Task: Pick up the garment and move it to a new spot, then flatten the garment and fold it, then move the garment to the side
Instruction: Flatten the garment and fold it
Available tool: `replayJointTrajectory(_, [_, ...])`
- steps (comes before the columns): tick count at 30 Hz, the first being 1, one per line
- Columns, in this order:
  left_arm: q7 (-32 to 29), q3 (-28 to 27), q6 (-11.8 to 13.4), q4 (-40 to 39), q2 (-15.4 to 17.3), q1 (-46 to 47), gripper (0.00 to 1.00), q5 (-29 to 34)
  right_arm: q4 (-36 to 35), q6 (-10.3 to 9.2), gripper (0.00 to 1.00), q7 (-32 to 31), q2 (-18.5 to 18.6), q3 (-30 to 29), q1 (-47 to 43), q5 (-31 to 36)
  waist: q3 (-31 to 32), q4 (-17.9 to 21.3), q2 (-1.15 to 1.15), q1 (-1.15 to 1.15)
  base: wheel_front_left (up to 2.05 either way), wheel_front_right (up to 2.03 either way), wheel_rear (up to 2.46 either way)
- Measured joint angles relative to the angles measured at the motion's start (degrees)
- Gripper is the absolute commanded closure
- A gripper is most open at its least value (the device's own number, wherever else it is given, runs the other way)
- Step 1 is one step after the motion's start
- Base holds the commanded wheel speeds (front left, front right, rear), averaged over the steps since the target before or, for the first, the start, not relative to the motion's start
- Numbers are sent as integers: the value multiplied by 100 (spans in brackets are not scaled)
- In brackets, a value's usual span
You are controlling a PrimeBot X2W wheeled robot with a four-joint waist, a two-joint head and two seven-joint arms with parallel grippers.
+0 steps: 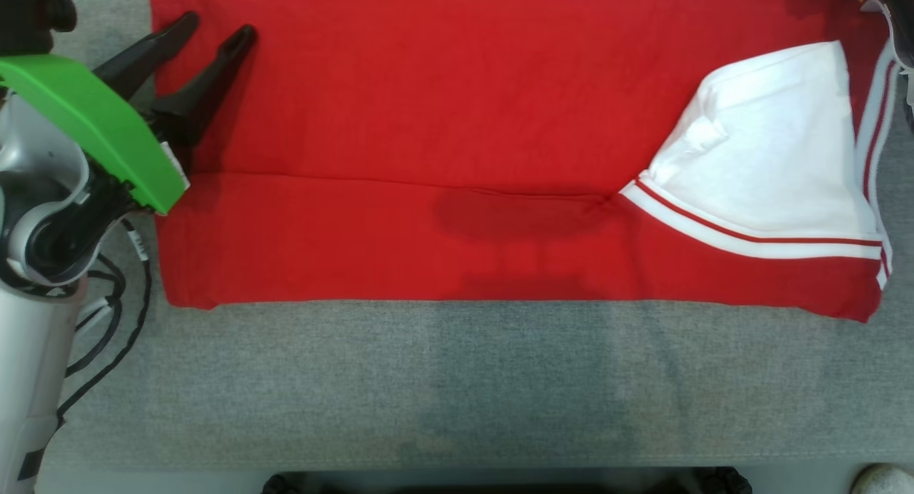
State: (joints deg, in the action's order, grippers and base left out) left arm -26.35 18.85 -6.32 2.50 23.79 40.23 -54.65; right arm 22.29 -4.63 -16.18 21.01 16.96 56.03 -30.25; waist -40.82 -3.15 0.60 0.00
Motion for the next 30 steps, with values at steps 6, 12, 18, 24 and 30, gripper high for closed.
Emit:
replayJointTrajectory(6, [133,214,-23,177,-250,167,0,86,229,-7,0,0,-104,-3,202,-2,-9,-245,0,0,0,0,0])
replayJointTrajectory(12, [256,425,-73,363,-423,299,0,167,492,-10,0,-3,-51,2,352,45,-6,-458,0,0,0,0,0])
replayJointTrajectory(18, [343,592,-80,508,-530,348,0,167,788,-12,0,-138,66,-1,446,59,33,-625,0,0,0,0,0])
replayJointTrajectory(24, [383,684,-82,628,-542,375,0,166,916,-53,42,-314,57,130,611,166,76,-720,0,0,0,0,0])
replayJointTrajectory(30, [538,688,-82,728,-505,457,0,192,931,51,100,-338,15,234,791,214,60,-731,0,0,0,0,0])
